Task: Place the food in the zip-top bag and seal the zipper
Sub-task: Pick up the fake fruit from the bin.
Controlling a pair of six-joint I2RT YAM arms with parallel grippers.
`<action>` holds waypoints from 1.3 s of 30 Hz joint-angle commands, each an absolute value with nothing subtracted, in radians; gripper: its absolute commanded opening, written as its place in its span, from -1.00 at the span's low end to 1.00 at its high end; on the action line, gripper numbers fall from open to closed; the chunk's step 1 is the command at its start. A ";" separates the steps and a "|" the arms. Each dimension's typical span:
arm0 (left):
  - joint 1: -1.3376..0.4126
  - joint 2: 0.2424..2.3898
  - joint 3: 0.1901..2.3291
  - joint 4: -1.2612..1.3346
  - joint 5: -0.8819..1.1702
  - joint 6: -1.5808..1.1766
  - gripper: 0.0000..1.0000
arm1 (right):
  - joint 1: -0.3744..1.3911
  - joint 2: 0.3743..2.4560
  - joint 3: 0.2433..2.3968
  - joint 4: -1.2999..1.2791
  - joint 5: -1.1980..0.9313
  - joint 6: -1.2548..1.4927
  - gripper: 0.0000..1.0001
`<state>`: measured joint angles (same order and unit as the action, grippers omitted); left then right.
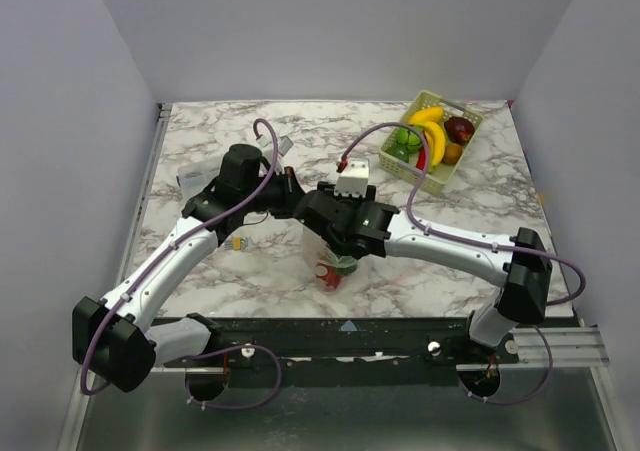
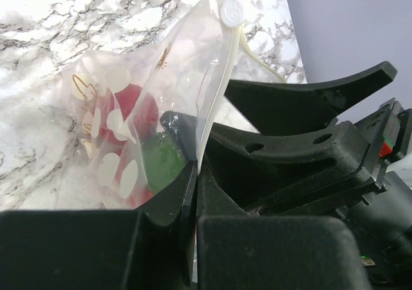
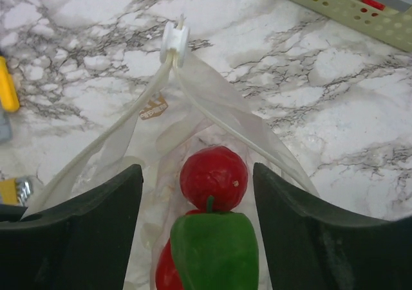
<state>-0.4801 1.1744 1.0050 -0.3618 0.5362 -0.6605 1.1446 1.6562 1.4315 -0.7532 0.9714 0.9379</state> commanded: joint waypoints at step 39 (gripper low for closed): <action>-0.487 1.223 1.082 -0.461 0.465 -0.590 -1.00 | 0.366 1.451 1.501 -0.506 0.205 0.690 0.59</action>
<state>-0.4847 1.2083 1.0981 -0.4923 0.4267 -0.6022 0.5068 1.4006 1.5391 -0.5884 0.4377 0.6586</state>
